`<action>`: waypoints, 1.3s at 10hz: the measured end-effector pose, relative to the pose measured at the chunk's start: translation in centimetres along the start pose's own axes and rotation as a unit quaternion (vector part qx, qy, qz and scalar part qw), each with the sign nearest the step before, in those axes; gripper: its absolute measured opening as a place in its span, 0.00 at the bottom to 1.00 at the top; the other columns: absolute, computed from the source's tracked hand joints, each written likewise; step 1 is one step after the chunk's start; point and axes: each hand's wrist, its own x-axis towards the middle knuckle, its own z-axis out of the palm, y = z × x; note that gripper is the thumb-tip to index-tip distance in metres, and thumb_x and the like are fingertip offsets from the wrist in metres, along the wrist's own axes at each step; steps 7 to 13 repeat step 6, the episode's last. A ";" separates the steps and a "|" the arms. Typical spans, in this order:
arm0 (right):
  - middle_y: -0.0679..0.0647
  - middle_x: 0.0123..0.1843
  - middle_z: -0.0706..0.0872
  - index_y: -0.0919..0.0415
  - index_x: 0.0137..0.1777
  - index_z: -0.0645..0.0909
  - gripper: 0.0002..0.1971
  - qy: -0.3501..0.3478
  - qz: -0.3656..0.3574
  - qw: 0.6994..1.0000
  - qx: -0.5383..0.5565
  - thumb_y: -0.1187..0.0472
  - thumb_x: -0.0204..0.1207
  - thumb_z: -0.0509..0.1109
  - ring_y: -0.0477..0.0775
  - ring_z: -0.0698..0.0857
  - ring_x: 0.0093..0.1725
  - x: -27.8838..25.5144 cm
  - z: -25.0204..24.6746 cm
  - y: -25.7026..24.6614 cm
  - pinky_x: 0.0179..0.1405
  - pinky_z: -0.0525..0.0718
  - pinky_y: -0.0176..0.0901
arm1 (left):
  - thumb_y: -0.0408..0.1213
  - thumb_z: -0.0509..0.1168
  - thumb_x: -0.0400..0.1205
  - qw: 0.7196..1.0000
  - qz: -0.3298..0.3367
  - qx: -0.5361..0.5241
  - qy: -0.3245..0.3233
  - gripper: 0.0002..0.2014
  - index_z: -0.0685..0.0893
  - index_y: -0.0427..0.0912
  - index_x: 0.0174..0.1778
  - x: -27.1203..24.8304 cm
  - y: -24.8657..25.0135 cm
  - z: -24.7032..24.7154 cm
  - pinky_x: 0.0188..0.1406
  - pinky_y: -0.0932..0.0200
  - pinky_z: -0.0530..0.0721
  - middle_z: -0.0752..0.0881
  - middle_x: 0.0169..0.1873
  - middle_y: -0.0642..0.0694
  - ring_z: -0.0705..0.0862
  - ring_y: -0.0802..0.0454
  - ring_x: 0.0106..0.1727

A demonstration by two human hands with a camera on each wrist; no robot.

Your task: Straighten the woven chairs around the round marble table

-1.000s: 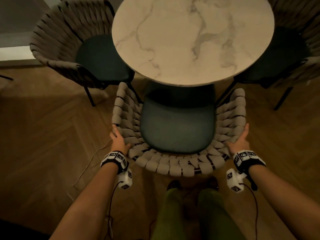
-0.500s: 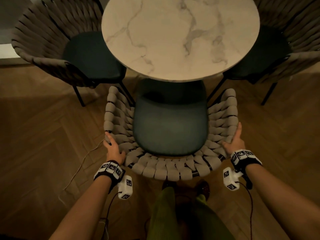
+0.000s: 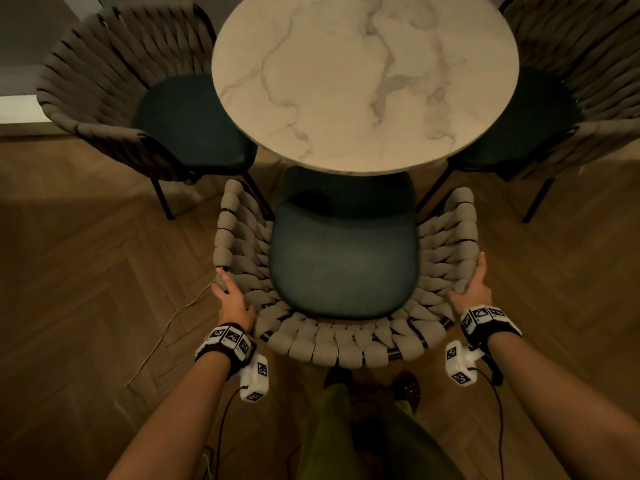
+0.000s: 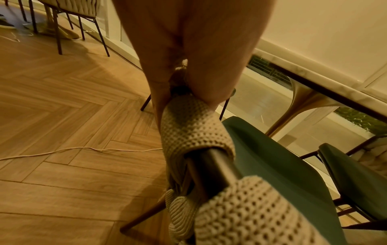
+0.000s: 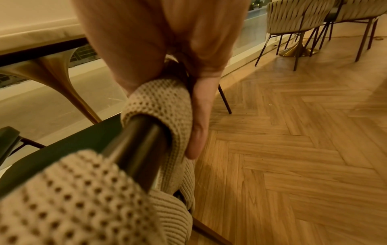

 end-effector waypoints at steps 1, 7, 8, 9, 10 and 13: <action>0.76 0.62 0.80 0.41 0.81 0.33 0.52 -0.005 0.004 1.000 -0.011 0.65 0.75 0.72 0.76 0.84 0.54 -0.5 -0.1 -0.2 0.56 0.84 0.65 | 0.26 0.66 0.80 1.000 0.002 0.006 0.000 0.51 0.29 0.45 0.81 -0.1 -0.1 -0.1 0.69 0.40 0.75 0.40 0.82 0.28 0.72 0.26 0.71; 0.67 0.80 0.64 0.57 0.83 0.49 0.43 -0.075 -0.133 0.979 -0.132 0.57 0.75 0.72 0.67 0.71 0.74 -7.9 -4.2 -2.4 0.70 0.75 0.57 | 0.38 0.71 0.77 0.995 0.041 0.052 -0.080 0.46 0.46 0.40 0.83 -0.7 -2.2 -3.5 0.72 0.41 0.76 0.65 0.77 0.29 0.72 0.32 0.73; 0.67 0.80 0.64 0.57 0.83 0.49 0.43 -0.075 -0.133 0.979 -0.132 0.57 0.75 0.72 0.67 0.71 0.74 -7.9 -4.2 -2.4 0.70 0.75 0.57 | 0.38 0.71 0.77 0.995 0.041 0.052 -0.080 0.46 0.46 0.40 0.83 -0.7 -2.2 -3.5 0.72 0.41 0.76 0.65 0.77 0.29 0.72 0.32 0.73; 0.67 0.80 0.64 0.57 0.83 0.49 0.43 -0.075 -0.133 0.979 -0.132 0.57 0.75 0.72 0.67 0.71 0.74 -7.9 -4.2 -2.4 0.70 0.75 0.57 | 0.38 0.71 0.77 0.995 0.041 0.052 -0.080 0.46 0.46 0.40 0.83 -0.7 -2.2 -3.5 0.72 0.41 0.76 0.65 0.77 0.29 0.72 0.32 0.73; 0.67 0.80 0.64 0.57 0.83 0.49 0.43 -0.075 -0.133 0.979 -0.132 0.57 0.75 0.72 0.67 0.71 0.74 -7.9 -4.2 -2.4 0.70 0.75 0.57 | 0.38 0.71 0.77 0.995 0.041 0.052 -0.080 0.46 0.46 0.40 0.83 -0.7 -2.2 -3.5 0.72 0.41 0.76 0.65 0.77 0.29 0.72 0.32 0.73; 0.67 0.80 0.64 0.57 0.83 0.49 0.43 -0.075 -0.133 0.979 -0.132 0.57 0.75 0.72 0.67 0.71 0.74 -7.9 -4.2 -2.4 0.70 0.75 0.57 | 0.38 0.71 0.77 0.995 0.041 0.052 -0.080 0.46 0.46 0.40 0.83 -0.7 -2.2 -3.5 0.72 0.41 0.76 0.65 0.77 0.29 0.72 0.32 0.73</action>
